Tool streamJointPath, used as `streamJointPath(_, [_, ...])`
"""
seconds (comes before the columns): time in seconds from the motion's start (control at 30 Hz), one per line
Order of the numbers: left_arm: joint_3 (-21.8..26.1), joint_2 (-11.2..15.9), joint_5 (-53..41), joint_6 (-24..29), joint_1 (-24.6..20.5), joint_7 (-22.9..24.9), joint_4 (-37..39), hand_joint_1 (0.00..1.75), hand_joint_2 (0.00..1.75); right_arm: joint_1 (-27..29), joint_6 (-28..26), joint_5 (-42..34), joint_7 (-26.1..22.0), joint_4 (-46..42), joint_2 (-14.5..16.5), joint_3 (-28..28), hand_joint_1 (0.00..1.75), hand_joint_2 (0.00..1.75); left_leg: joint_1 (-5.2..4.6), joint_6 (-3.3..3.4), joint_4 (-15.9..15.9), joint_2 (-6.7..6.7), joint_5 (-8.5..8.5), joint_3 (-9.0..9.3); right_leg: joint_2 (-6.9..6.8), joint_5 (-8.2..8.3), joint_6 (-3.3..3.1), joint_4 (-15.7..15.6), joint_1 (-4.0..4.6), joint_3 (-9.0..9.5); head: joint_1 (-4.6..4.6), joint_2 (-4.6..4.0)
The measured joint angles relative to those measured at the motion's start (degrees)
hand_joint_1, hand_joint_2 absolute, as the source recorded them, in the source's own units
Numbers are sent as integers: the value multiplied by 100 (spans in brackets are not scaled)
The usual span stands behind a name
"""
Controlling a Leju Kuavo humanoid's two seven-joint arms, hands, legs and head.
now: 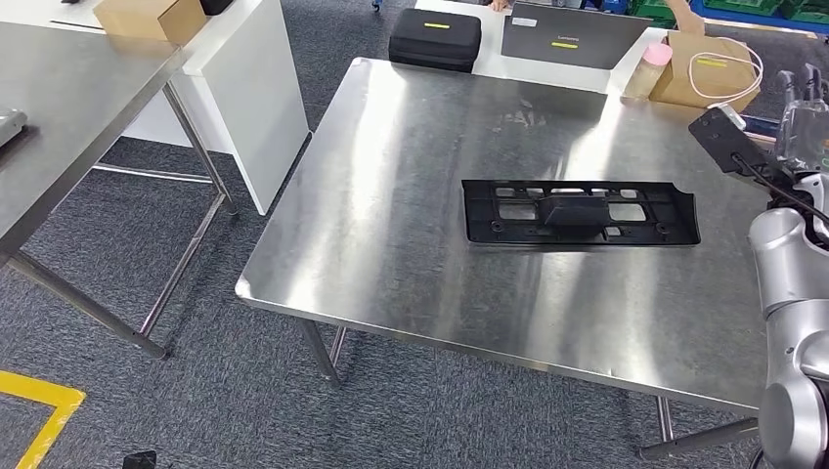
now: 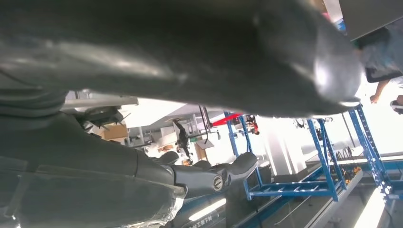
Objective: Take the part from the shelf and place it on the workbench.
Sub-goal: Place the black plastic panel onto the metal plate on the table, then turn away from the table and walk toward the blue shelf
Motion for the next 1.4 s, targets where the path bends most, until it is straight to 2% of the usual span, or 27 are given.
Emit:
streamJointPath(0.03, [0, -1, 0, -1, -1, 0, -1, 0, 0, 6, -1, -1, -1, 0, -3, 0, 0, 0, 8, -24, 7, -4, -1, 0, -1, 138, 55, -457, -22, 247, 8, 0])
streamJointPath(0.07, [0, 1, 0, -2, -2, 0, -1, 0, 0, 6, -3, -1, -1, 1, -5, 0, 0, 0, 9, -61, 13, -12, 1, -13, 18, 256, 72, -849, -11, 487, 15, 0])
streamJointPath(0.13, [0, 6, 0, -3, -3, -1, -1, 0, 0, 27, -12, -4, 0, 2, -13, -5, 0, 0, -15, -135, 44, -32, 9, -37, 58, 347, 21, -1236, 30, 720, 23, 0])
streamJointPath(0.17, [0, 8, 0, -2, -2, 0, 0, 0, 0, 44, -16, -5, 1, 2, -11, -9, 0, 0, -27, -159, 59, -43, 15, -55, 76, 352, -26, -1222, 57, 723, 15, 0])
streamJointPath(0.23, [0, 9, 0, -2, 0, 2, 1, 0, 0, 78, -22, -7, 0, 2, 2, -13, 0, 0, -20, -193, 127, -54, -25, -100, 65, 356, -119, -1213, 3, 669, -4, 0])
streamJointPath(0.27, [0, 10, 0, -2, 0, 2, 1, 0, 0, 87, -27, -7, -1, 2, 10, -14, 0, 0, -8, -217, 224, -45, -125, -147, 58, 367, -187, -1207, -17, 649, -16, 0])
streamJointPath(0.33, [0, 10, 0, -2, -1, 2, 1, 0, 0, 93, -42, -6, -1, 2, 15, -15, 0, 0, 11, -276, 741, -22, -525, -351, 44, 407, -326, -1210, -16, 603, -27, 0])
streamJointPath(0.4, [0, 10, 0, -2, -1, 2, 1, 0, 0, 106, -61, -1, -1, 2, 17, -15, 0, 0, 21, -308, 1475, -13, -923, -615, 31, 451, -407, -1207, 23, 541, -30, 0])
streamJointPath(0.43, [0, 10, 0, -2, -1, 2, 1, 0, 0, 118, -72, 4, 3, 2, 19, -15, 0, 0, 24, -306, 1674, -12, -986, -664, 28, 475, -430, -1206, 45, 511, -30, 0])
streamJointPath(0.47, [0, 10, 0, -2, -1, 2, 1, 0, 0, 129, -86, 9, 11, 2, 19, -15, 0, 0, 25, -289, 1665, -11, -941, -609, 27, 496, -441, -1204, 65, 483, -30, 0])
streamJointPath(0.5, [0, 10, -1, -3, -3, 2, 1, 0, 0, 137, -103, 13, 23, 2, 19, -15, 0, 0, 23, -259, 1420, -11, -804, -431, 27, 517, -446, -1203, 84, 463, -30, 0])
streamJointPath(0.57, [0, 16, -2, -10, -13, 2, -1, 0, 0, 139, -135, 17, 54, 2, 15, -16, 0, 0, 5, -176, 616, -4, -528, 89, 26, 563, -427, -1203, 113, 438, -27, 0])
streamJointPath(0.63, [-1, 23, -7, -12, -27, 0, -3, 0, 0, 131, -190, 16, 108, 2, 11, -21, 0, 0, -38, -131, 146, 3, -402, 365, 18, 617, -373, -1210, 122, 426, -26, 0])
streamJointPath(0.73, [-1, 25, -14, -3, -40, -1, -4, 0, 0, 155, -348, 25, 245, 3, -4, -42, 0, 0, -70, -84, 53, 11, -292, 330, 4, 681, -248, -1217, 119, 396, -44, 0])
streamJointPath(0.77, [-1, 21, -16, -2, -45, -3, -4, 0, 0, 170, -410, 37, 295, 3, -22, -50, 0, 0, -60, -49, 18, 15, -230, 302, 4, 619, -234, -1155, 126, 344, -40, 0])
streamJointPath(0.8, [1, 16, -21, -8, -47, -5, -3, 0, 0, 183, -473, 53, 346, 4, -43, -58, 0, 0, -46, -14, -17, 20, -161, 263, 6, 477, -241, -991, 132, 262, -26, 0])
streamJointPath(0.87, [1, 7, -40, -24, -51, -16, -2, 0, 0, 228, -589, 70, 426, 7, -86, -77, 0, 0, -35, 26, -37, 21, -51, 145, 11, 32, -284, -336, 120, 6, 3, 0])
streamJointPath(0.93, [2, 3, -56, -40, -49, -23, -2, 0, 0, 325, -714, 66, 478, 11, -120, -98, 0, 0, -33, 23, -31, 22, 48, 12, 12, -258, -238, 337, 95, -156, 22, 0])
streamJointPath(0.97, [2, -1, -55, -46, -46, -24, -1, 0, 0, 383, -803, 66, 503, 13, -133, -108, 0, 0, -30, 12, -27, 21, 95, -51, 12, -265, -179, 431, 82, -109, 28, 0])
streamJointPath(1.0, [2, -6, -50, -52, -43, -24, -1, 0, 0, 436, -914, 74, 542, 13, -145, -120, 0, 0, -25, -5, -24, 20, 139, -107, 11, -188, -107, 288, 63, 58, 32, 0])
streamJointPath(1.07, [2, -15, -26, -66, -39, -26, 1, 0, 0, 500, -1137, 107, 662, 13, -157, -144, 0, 0, -19, -57, -10, 18, 211, -195, 9, -2, 2, -520, 17, 636, 36, 0])
streamJointPath(1.1, [2, -19, -13, -72, -38, -27, 1, 0, 0, 521, -1221, 122, 722, 13, -161, -153, 0, 0, -22, -94, -4, 18, 249, -231, 20, 46, 3, -921, 31, 902, 32, 0])
streamJointPath(1.17, [2, -22, 3, -81, -33, -33, 1, 0, 0, 555, -1305, 140, 804, 15, -167, -170, 0, 0, -44, -162, 15, 12, 319, -279, 41, 50, -58, -1316, 85, 1132, 32, 0])
streamJointPath(1.2, [2, -25, 4, -86, -26, -36, 1, 0, 0, 573, -1329, 153, 836, 17, -166, -178, 0, 0, -56, -187, 23, 8, 352, -296, 50, 71, -100, -1321, 116, 1121, 25, 0])
streamJointPath(1.27, [2, -28, 6, -95, -8, -51, 1, 0, 0, 605, -1426, 197, 935, 23, -147, -187, 0, 0, -50, -229, 105, 4, 282, -367, 38, 131, -206, -1300, 46, 1038, 12, 0])
streamJointPath(1.33, [2, -32, 2, -98, -4, -67, 1, 0, 0, 668, -1649, 228, 1081, 28, -136, -198, 0, 0, -21, -288, 532, 6, -144, -546, 18, 225, -366, -1302, -7, 931, -12, 0])
streamJointPath(1.4, [2, -38, -20, -92, -5, -45, 2, 0, 0, 820, -1987, 227, 1206, 22, -139, -256, 0, 0, 4, -338, 1307, 7, -676, -775, -4, 319, -461, -1296, 29, 813, -24, 0])
